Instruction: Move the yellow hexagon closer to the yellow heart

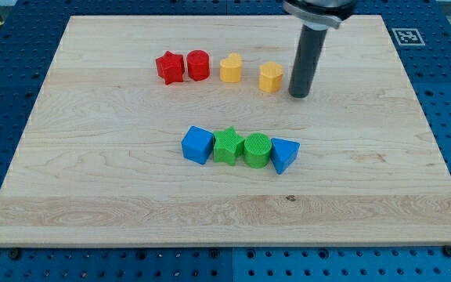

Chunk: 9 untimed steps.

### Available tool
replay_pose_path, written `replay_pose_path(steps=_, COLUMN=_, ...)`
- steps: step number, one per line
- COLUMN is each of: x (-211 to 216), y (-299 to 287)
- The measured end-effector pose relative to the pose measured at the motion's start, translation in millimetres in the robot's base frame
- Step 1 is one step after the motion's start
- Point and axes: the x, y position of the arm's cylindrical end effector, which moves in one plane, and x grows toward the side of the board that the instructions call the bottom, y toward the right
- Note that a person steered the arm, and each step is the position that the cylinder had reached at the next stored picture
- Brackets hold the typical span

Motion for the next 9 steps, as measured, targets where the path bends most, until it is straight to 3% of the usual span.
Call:
replay_pose_path(steps=3, x=-34, y=-27)
replay_pose_path(steps=4, x=-37, y=-20)
replay_pose_path(steps=6, x=-44, y=64)
replay_pose_path(steps=9, x=-68, y=63)
